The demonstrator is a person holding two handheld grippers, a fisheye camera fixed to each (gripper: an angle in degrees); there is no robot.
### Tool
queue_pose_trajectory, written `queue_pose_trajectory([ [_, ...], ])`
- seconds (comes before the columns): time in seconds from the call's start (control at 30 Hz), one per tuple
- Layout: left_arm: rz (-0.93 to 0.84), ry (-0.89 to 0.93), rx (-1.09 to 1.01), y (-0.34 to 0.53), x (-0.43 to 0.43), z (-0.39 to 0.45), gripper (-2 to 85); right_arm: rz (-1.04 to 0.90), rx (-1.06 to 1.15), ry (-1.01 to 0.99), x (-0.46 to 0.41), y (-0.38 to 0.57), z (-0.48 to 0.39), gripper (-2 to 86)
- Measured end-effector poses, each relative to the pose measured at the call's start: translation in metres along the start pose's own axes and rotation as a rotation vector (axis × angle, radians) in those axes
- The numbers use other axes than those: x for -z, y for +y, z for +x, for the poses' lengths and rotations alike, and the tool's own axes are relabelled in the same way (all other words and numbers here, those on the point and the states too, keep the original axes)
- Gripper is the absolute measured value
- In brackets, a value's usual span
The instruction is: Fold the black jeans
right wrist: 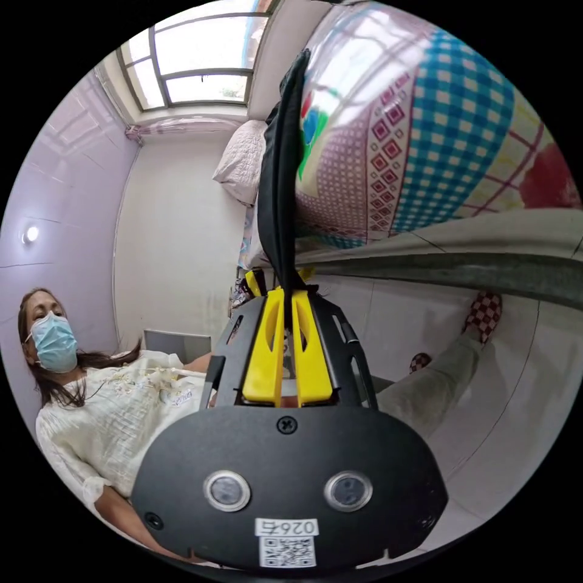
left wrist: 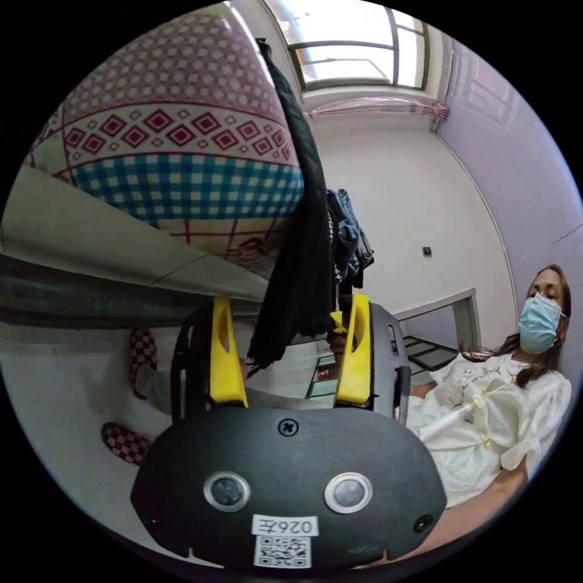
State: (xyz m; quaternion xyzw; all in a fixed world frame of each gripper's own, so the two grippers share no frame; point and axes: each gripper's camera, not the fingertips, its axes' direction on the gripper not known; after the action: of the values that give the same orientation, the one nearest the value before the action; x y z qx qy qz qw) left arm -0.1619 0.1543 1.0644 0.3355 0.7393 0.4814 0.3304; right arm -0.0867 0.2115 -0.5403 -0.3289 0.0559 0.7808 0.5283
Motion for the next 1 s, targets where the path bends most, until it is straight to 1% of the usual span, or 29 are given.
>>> queue_pose_trajectory([
  [0.03, -0.04, 0.064, -0.009, -0.004, -0.004, -0.001, 6.3, 0.013, -0.009, -0.008, 0.004, -0.001, 0.0, -1.2],
  [0.1, -0.103, 0.104, 0.007, -0.008, -0.007, -0.001, 2.6, 0.021, -0.01, 0.001, 0.011, -0.004, -0.001, -0.9],
  [0.2, -0.103, 0.091, -0.037, -0.009, 0.001, 0.009, 1.2, 0.017, 0.024, 0.046, 0.023, -0.01, -0.013, 1.0],
  [0.27, -0.101, 0.1, -0.046, -0.009, 0.008, 0.014, 0.7, -0.008, 0.083, 0.15, 0.029, -0.012, -0.031, 8.9],
  [0.33, -0.093, 0.104, -0.057, -0.008, 0.017, 0.019, 0.4, -0.011, 0.102, 0.203, 0.034, -0.013, -0.041, 14.2],
  [0.37, -0.09, 0.106, -0.056, -0.008, 0.019, 0.02, 0.3, 0.0, 0.112, 0.208, 0.037, -0.014, -0.045, 17.0],
  [0.5, -0.082, 0.131, -0.061, -0.011, 0.026, 0.027, 0.1, 0.009, 0.13, 0.188, 0.036, -0.03, -0.054, 21.2],
  [0.53, -0.082, 0.134, -0.064, -0.012, 0.027, 0.03, 0.2, 0.004, 0.12, 0.192, 0.032, -0.037, -0.055, 20.1],
  [0.6, -0.083, 0.135, -0.056, -0.014, 0.03, 0.034, 0.2, -0.02, 0.104, 0.181, 0.025, -0.048, -0.055, 6.6],
  [0.63, -0.073, 0.13, -0.062, -0.013, 0.035, 0.04, 0.2, -0.03, 0.092, 0.072, 0.03, -0.051, -0.06, -0.2],
  [0.67, -0.066, 0.127, -0.067, -0.013, 0.038, 0.044, 0.2, 0.034, 0.111, -0.048, 0.042, -0.047, -0.072, -0.8],
  [0.7, -0.056, 0.117, -0.08, -0.012, 0.044, 0.05, 0.2, 0.055, 0.122, -0.055, 0.048, -0.044, -0.079, -0.9],
  [0.77, -0.123, 0.091, -0.097, -0.011, 0.043, 0.058, 0.2, -0.002, 0.145, 0.119, 0.056, -0.033, -0.096, -1.3],
  [0.8, -0.162, 0.058, -0.104, -0.007, 0.04, 0.063, 0.1, -0.022, 0.119, 0.124, 0.056, -0.03, -0.094, -1.3],
  [0.87, -0.166, 0.052, -0.093, 0.002, 0.042, 0.068, 0.1, -0.042, 0.058, 0.055, 0.066, -0.016, -0.085, -1.4],
  [0.93, -0.146, 0.092, -0.071, 0.014, 0.045, 0.074, 0.0, -0.024, 0.037, -0.027, 0.075, -0.002, -0.085, -1.5],
  [1.0, -0.146, 0.112, -0.061, 0.023, 0.047, 0.081, 0.1, -0.017, 0.026, -0.049, 0.081, 0.014, -0.089, -1.5],
])
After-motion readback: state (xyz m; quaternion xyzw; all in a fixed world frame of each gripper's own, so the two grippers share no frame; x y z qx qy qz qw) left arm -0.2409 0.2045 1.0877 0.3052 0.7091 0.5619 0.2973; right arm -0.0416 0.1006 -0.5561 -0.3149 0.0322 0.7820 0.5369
